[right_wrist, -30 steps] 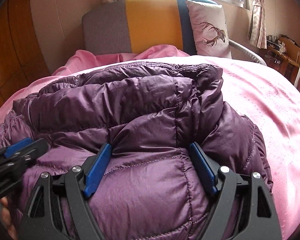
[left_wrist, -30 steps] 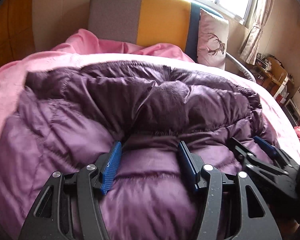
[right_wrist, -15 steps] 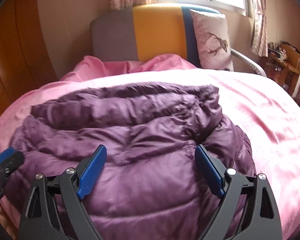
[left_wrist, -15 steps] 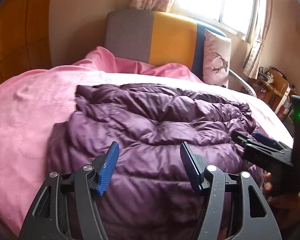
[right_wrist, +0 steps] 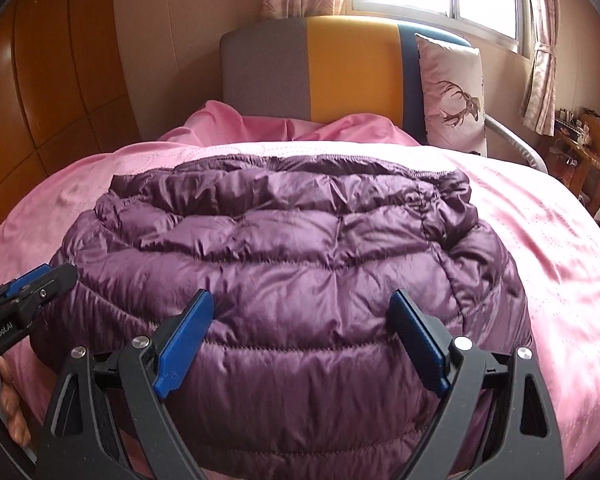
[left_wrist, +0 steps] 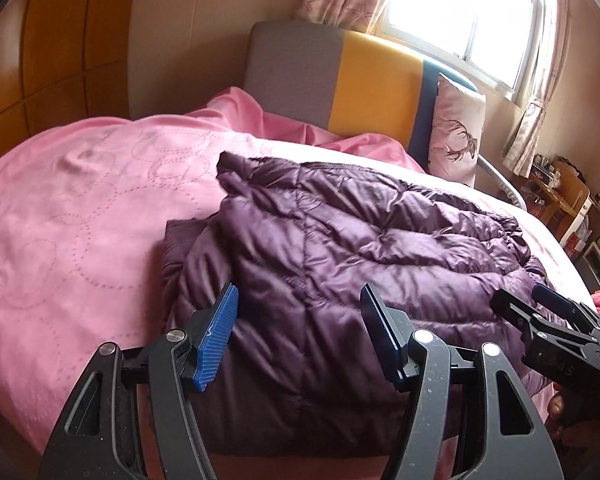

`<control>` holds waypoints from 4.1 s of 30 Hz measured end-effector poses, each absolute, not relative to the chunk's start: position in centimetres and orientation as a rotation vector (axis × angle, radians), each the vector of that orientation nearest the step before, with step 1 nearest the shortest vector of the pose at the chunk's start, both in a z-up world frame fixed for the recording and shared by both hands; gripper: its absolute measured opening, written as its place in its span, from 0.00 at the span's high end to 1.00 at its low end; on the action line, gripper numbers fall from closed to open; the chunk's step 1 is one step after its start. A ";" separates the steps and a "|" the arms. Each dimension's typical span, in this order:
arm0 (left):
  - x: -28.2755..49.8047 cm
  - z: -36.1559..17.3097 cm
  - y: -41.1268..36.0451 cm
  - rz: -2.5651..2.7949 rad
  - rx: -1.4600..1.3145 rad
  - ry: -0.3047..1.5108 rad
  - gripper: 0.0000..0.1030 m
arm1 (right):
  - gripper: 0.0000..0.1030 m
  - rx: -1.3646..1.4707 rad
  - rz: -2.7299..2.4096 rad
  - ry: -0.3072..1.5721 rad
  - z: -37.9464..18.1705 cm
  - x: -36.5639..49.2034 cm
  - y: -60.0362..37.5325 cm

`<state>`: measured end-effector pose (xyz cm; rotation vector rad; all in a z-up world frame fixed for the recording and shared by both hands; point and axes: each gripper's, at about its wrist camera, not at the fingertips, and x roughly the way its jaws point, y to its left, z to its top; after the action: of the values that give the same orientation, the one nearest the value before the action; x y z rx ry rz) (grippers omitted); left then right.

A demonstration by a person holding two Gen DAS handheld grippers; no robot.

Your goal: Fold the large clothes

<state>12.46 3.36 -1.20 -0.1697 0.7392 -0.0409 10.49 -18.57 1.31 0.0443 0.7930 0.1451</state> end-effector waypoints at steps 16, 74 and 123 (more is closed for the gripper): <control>13.6 -5.0 4.4 -0.068 -0.212 0.831 0.38 | 0.11 0.061 0.135 0.878 -2.3 11.6 -19.2; 15.1 -4.7 -6.0 -0.216 -0.067 0.855 0.37 | 0.76 0.551 0.312 0.901 2.5 9.8 -32.4; 19.5 3.2 10.6 -0.429 -0.557 0.881 0.35 | 0.53 -0.111 0.767 0.828 4.8 8.4 -0.8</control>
<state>19.50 10.62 3.15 -0.5568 0.8807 -0.4289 8.42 -0.77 4.78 -0.1111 0.8280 0.7674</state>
